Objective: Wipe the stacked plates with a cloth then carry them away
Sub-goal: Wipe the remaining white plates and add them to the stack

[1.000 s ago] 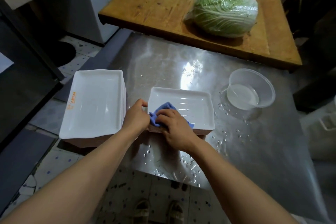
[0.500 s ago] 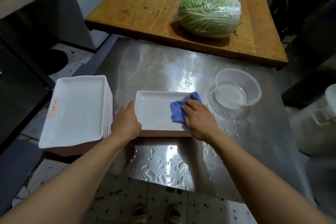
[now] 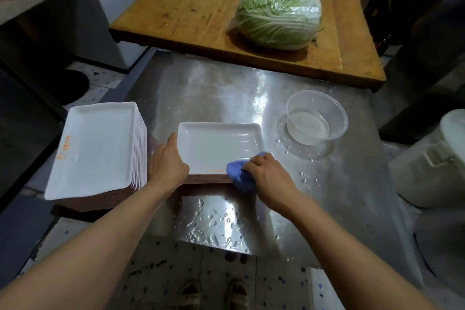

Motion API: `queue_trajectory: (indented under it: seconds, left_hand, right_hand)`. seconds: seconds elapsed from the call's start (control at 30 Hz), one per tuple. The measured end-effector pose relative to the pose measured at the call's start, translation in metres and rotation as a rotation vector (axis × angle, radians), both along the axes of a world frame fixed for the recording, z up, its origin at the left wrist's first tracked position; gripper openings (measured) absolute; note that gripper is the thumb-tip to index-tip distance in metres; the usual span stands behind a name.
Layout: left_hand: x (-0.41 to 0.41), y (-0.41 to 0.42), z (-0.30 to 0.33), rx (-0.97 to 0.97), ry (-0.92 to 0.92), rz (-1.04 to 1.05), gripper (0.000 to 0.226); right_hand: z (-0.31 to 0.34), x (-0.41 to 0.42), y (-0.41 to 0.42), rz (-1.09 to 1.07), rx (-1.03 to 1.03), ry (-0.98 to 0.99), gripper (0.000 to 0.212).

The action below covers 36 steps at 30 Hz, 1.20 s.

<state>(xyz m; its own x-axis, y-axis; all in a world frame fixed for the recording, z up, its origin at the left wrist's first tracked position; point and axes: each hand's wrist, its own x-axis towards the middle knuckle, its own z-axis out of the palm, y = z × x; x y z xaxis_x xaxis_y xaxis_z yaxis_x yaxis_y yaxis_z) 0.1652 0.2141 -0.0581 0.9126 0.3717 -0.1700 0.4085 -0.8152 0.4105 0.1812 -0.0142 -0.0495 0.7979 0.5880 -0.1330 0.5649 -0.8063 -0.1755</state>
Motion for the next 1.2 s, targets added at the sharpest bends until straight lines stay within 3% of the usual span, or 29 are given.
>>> queue_trajectory:
  seconds: [0.13, 0.2, 0.27, 0.37, 0.47, 0.7, 0.87, 1.03, 1.2]
  left_hand:
    - [-0.011, -0.009, 0.007, 0.084, 0.047, 0.025, 0.062]
    - [-0.018, -0.020, 0.010, 0.186, -0.033, -0.009, 0.052]
    - [-0.023, -0.034, 0.011, 0.245, -0.168, -0.173, 0.040]
    - [-0.022, -0.051, 0.009, 0.306, -0.168, -0.449, 0.035]
    - [-0.022, -0.065, 0.015, 0.383, -0.177, -0.581, 0.018]
    - [-0.026, -0.067, 0.021, 0.471, -0.296, -0.646, 0.026]
    - [-0.030, -0.063, 0.031, 0.382, -0.368, -0.596, 0.035]
    - [-0.018, -0.081, 0.072, 0.289, -0.482, -0.550, 0.020]
    - [-0.005, -0.109, 0.104, -0.097, -0.558, -0.395, 0.004]
  right_hand:
    - [0.012, -0.004, -0.012, -0.196, 0.227, 0.056, 0.041]
    - [0.017, -0.006, -0.023, -0.349, 0.376, 0.021, 0.045]
    - [0.023, -0.009, -0.034, -0.478, 0.490, -0.032, 0.040]
    - [0.030, -0.013, -0.044, -0.540, 0.607, -0.089, 0.029]
    - [0.029, -0.018, -0.053, -0.605, 0.668, -0.038, 0.032]
    - [0.032, -0.029, -0.061, -0.659, 0.692, -0.070, 0.036]
    - [0.039, -0.028, -0.066, -0.731, 0.712, -0.054, 0.038]
    - [0.054, -0.022, -0.076, -0.837, 0.789, -0.102, 0.038]
    - [0.081, -0.018, -0.092, -0.851, 0.854, -0.233, 0.039]
